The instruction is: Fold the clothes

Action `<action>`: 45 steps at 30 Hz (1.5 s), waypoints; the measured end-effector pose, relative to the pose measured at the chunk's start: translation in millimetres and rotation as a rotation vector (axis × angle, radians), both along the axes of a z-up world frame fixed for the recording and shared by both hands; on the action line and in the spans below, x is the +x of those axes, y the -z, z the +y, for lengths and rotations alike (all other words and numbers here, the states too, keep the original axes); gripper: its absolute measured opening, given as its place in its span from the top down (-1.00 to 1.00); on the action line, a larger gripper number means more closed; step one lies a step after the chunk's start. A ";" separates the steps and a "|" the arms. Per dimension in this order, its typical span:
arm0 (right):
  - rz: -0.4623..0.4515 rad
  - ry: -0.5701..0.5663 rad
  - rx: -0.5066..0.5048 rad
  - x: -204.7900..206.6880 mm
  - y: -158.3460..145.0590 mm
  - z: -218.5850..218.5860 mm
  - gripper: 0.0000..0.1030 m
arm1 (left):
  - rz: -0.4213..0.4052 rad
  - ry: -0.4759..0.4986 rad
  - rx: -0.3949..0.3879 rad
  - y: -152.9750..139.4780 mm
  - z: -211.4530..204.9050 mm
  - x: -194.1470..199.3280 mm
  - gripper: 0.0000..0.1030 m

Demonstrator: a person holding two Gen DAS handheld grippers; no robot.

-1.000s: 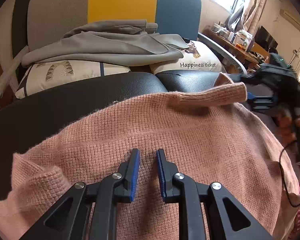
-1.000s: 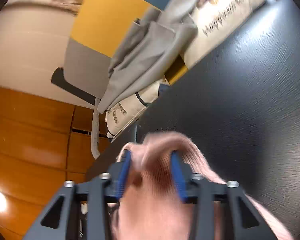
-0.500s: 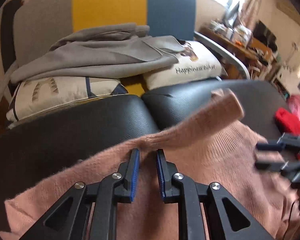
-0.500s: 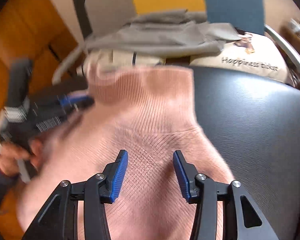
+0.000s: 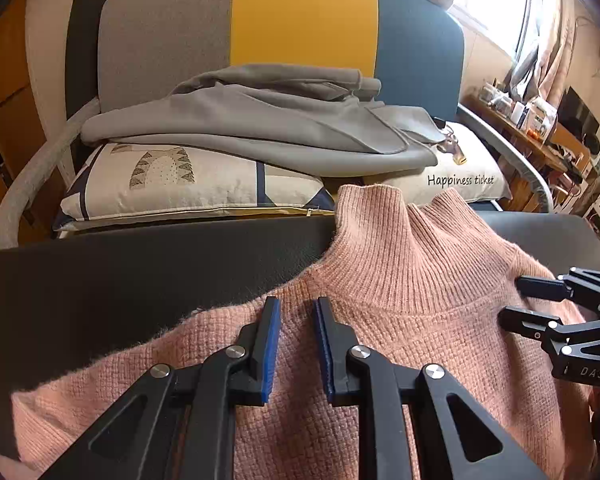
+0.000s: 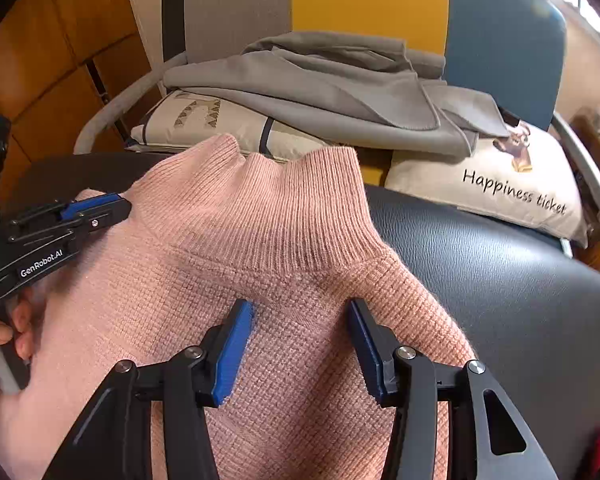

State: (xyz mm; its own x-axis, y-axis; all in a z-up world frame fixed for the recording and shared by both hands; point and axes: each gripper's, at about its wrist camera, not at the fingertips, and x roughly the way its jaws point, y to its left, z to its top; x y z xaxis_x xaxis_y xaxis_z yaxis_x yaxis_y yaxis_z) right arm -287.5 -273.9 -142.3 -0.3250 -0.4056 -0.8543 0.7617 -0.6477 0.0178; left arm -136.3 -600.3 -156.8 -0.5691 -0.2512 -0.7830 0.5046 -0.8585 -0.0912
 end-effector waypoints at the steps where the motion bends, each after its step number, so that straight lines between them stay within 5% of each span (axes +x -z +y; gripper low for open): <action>1: 0.000 0.013 0.011 2.9 -7.5 4.1 0.02 | -0.018 -0.008 0.005 -3.1 -0.4 -0.4 0.64; 4: 0.008 0.049 -0.065 19.7 -43.3 41.2 0.03 | 0.004 -0.043 0.007 -30.4 4.5 20.5 0.65; 9: -0.033 0.200 -0.238 66.8 -96.3 187.4 0.01 | 0.111 0.054 0.044 -65.2 43.9 98.6 0.65; 13: -0.051 0.388 -0.194 115.9 -100.4 326.5 0.01 | 0.118 0.063 0.107 -54.8 83.3 166.3 0.65; 17: -0.139 0.497 -0.104 180.8 -64.0 419.6 0.01 | 0.109 0.053 0.153 -36.6 126.9 214.5 0.65; 25: -0.168 0.603 -0.145 238.5 -7.3 459.8 -0.14 | 0.083 0.122 0.114 -22.6 206.8 251.8 0.64; 29: -0.063 0.547 -0.064 247.5 2.3 440.8 -0.70 | 0.009 0.156 0.080 -6.6 230.2 250.8 0.62; 33: 0.002 0.516 0.016 249.5 11.9 428.1 -0.86 | 0.048 0.125 0.081 1.4 232.8 258.8 0.58; 36: 0.008 0.528 -0.008 248.5 8.0 432.9 -0.36 | 0.066 0.127 0.089 3.1 232.8 261.7 0.58; 38: 0.016 0.525 0.005 246.6 2.3 435.9 0.53 | 0.079 0.124 0.108 3.8 229.9 263.9 0.58; 42: 0.058 0.490 0.116 237.9 -6.0 426.1 0.66 | 0.104 0.121 0.111 4.3 231.7 269.0 0.58; 45: 0.194 0.448 0.282 227.8 -23.2 417.1 0.66 | 0.101 0.129 0.102 4.4 233.4 269.3 0.58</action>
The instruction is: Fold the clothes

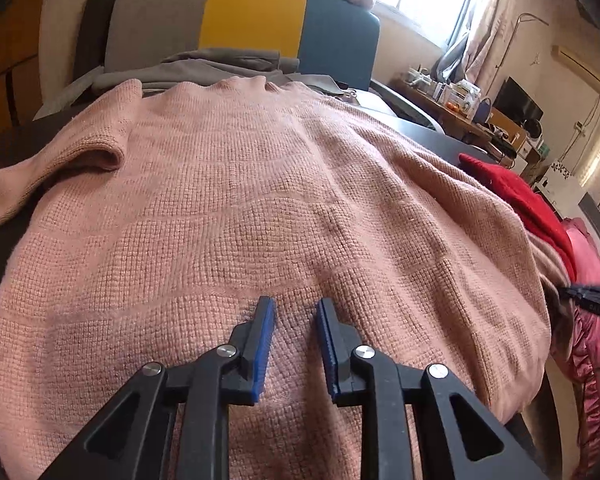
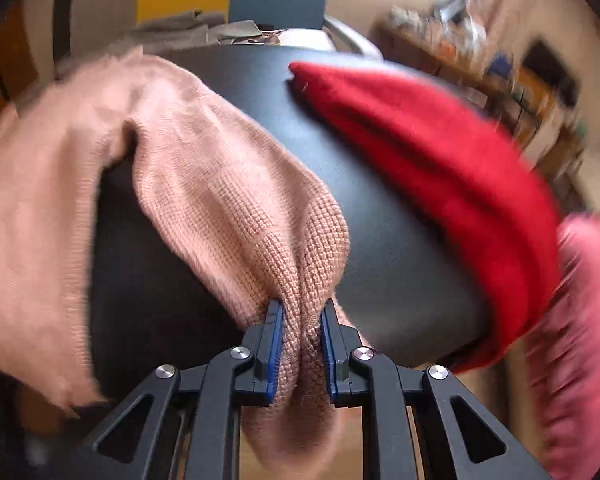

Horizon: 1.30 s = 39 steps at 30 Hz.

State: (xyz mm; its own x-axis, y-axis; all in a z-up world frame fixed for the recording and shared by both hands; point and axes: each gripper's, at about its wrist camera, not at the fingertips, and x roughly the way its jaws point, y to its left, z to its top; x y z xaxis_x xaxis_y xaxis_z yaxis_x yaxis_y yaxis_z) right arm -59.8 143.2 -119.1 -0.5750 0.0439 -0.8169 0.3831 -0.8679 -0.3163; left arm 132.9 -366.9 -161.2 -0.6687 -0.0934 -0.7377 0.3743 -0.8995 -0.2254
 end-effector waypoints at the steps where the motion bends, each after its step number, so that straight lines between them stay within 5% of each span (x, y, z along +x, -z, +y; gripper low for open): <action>1: 0.034 -0.007 0.049 -6.0 -10.0 -1.0 0.66 | -0.001 0.000 0.007 -0.1 -1.2 -0.2 0.58; 7: 0.235 0.001 0.273 -50.7 -72.9 3.8 0.66 | -0.024 -0.022 0.088 -3.6 -8.3 -3.7 0.55; 13: 0.223 0.070 0.431 -131.3 -41.8 4.6 0.61 | -0.076 0.002 0.077 -8.6 0.4 -12.4 0.50; 17: 0.095 0.108 0.486 -162.8 -6.4 4.4 -0.15 | -0.103 0.029 0.107 -13.2 -0.3 -19.9 0.50; 21: 0.145 0.080 0.498 -147.9 -24.4 -2.7 -0.49 | -0.088 0.070 0.108 -25.0 -6.1 -30.2 0.50; 25: 0.231 0.073 0.291 -115.9 -74.3 -21.3 -0.50 | -0.066 0.127 0.003 -41.8 -11.0 -55.6 0.50; 27: 0.146 -0.001 -0.051 -105.2 -94.5 -43.5 -0.51 | -0.043 0.152 -0.076 -53.0 -16.7 -75.5 0.50; 30: 0.054 -0.074 -0.237 -101.7 -85.9 -96.0 -0.51 | -0.021 0.160 -0.157 -65.0 -31.5 -100.7 0.50; 33: -0.023 -0.125 -0.308 -109.8 -56.9 -155.3 -0.51 | -0.014 0.130 -0.198 -70.0 -56.0 -128.5 0.50; 39: -0.130 -0.103 -0.215 -160.4 20.7 -229.3 -0.49 | -0.135 -0.061 -0.238 -42.3 -122.7 -157.2 0.50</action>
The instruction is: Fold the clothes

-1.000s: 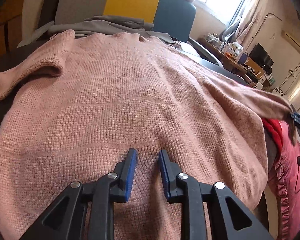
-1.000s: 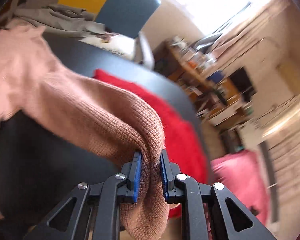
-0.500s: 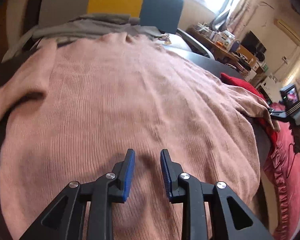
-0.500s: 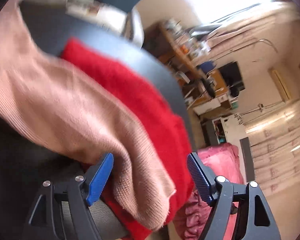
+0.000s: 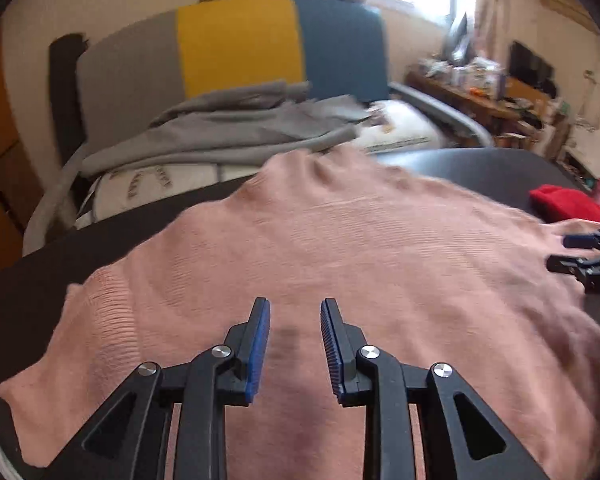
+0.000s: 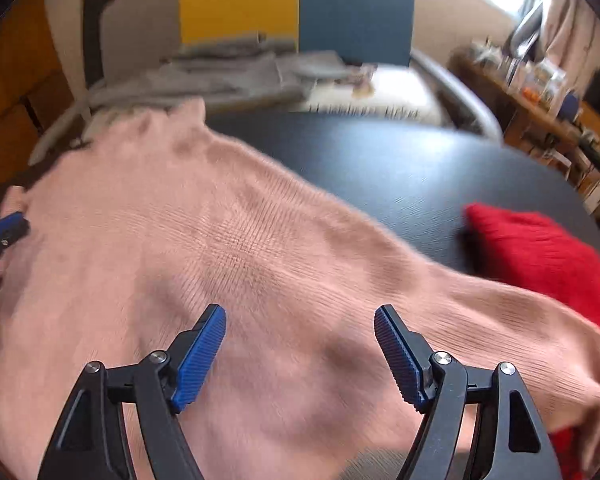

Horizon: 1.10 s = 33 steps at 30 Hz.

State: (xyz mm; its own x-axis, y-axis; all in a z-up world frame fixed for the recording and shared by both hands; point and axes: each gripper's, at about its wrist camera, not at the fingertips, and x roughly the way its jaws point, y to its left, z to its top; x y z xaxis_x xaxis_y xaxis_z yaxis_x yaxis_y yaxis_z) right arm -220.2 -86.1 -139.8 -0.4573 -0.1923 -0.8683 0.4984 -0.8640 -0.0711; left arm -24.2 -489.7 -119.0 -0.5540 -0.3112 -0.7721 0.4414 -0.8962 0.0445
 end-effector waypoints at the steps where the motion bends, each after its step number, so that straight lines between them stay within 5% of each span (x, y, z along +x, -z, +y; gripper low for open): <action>1: -0.009 0.009 0.000 -7.4 9.6 -3.6 -0.49 | -0.031 -0.041 0.019 9.7 -13.4 0.7 0.50; 8: -0.013 -0.004 -0.027 -36.1 19.6 -21.5 -0.63 | 0.039 -0.141 0.097 27.7 -53.4 33.2 0.42; 17: -0.023 -0.034 -0.028 -47.1 10.8 -28.2 -0.82 | 0.019 -0.171 0.070 24.6 -63.1 25.8 0.41; 19: -0.041 -0.052 -0.027 -44.9 2.9 -27.5 -0.68 | -0.009 -0.161 0.050 17.6 -58.4 26.8 0.42; 20: -0.050 -0.061 -0.026 -43.8 -1.1 -27.2 -0.43 | -0.024 -0.165 0.036 12.1 -54.6 30.0 0.42; 26: -0.084 -0.259 -0.177 50.8 -39.9 -16.1 -0.36 | 0.066 -0.136 0.075 -10.4 -23.4 91.4 0.42; 33: -0.155 -0.251 -0.128 146.2 -6.0 17.6 -0.37 | 0.091 -0.129 0.120 -4.1 22.8 174.0 0.42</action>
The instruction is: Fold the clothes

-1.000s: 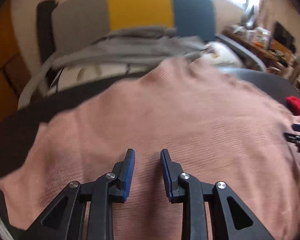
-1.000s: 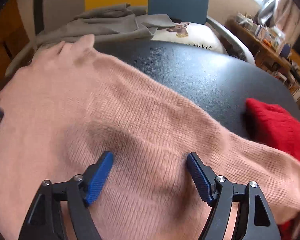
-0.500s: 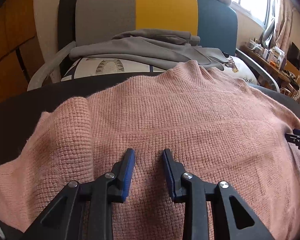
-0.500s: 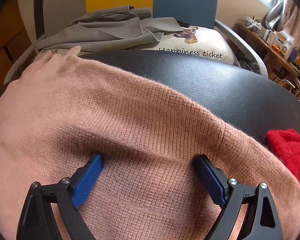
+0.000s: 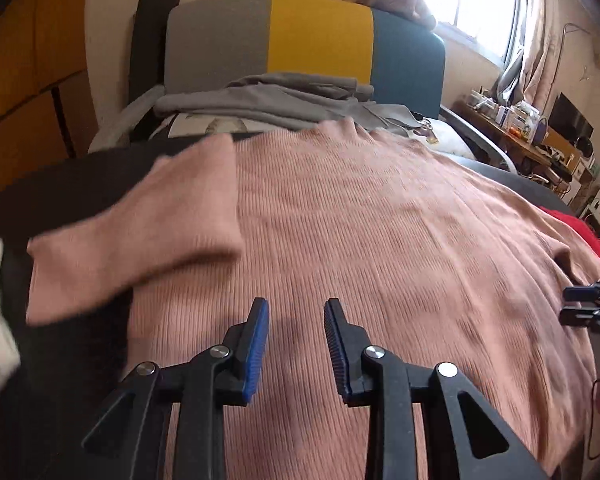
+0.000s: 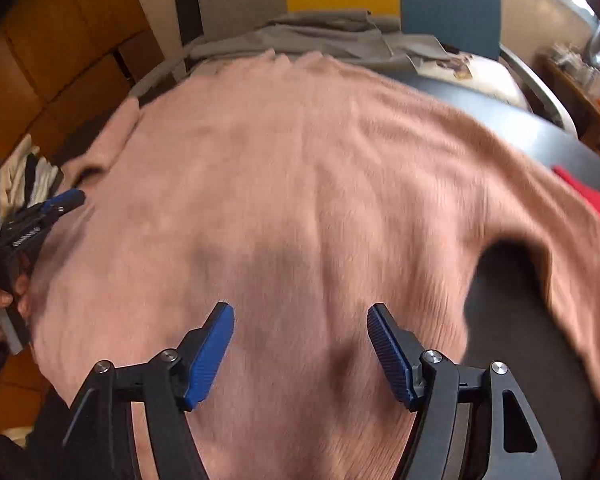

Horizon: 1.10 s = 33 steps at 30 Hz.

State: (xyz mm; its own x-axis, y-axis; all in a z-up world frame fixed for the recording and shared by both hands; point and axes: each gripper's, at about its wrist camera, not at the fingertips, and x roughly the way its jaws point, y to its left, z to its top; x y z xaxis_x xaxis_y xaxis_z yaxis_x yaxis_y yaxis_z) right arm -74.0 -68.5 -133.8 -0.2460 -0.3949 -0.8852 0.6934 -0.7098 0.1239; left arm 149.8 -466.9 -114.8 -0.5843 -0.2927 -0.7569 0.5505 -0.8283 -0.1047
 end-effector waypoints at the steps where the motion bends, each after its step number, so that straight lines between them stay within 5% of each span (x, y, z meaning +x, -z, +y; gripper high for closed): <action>1: -0.005 0.013 0.009 4.0 5.1 6.4 -0.37 | -0.008 0.003 -0.001 3.5 7.5 10.0 0.42; 5: 0.097 0.042 0.071 22.0 12.0 29.1 -0.38 | -0.063 0.017 0.011 23.4 33.4 39.1 0.42; 8: 0.131 0.053 0.047 18.7 16.7 47.0 -0.46 | -0.064 0.031 -0.089 28.6 51.8 55.6 0.40; 12: 0.161 0.063 0.041 12.7 20.6 50.7 -0.54 | -0.025 -0.027 -0.005 26.7 42.8 60.1 0.41; 17: 0.177 0.091 0.033 5.6 21.2 52.1 -0.58 | -0.025 -0.041 -0.071 27.2 55.9 56.4 0.41; 22: 0.173 0.181 0.081 18.2 5.2 38.6 -0.60 | 0.013 -0.057 0.003 16.0 44.8 66.6 0.41; 27: 0.191 0.091 -0.086 55.4 -28.9 8.9 -0.61 | 0.096 -0.097 0.056 2.7 43.2 87.7 0.41; 33: 0.195 -0.099 -0.018 105.9 -10.0 -40.8 -0.61 | 0.097 -0.048 0.051 1.7 44.4 94.8 0.41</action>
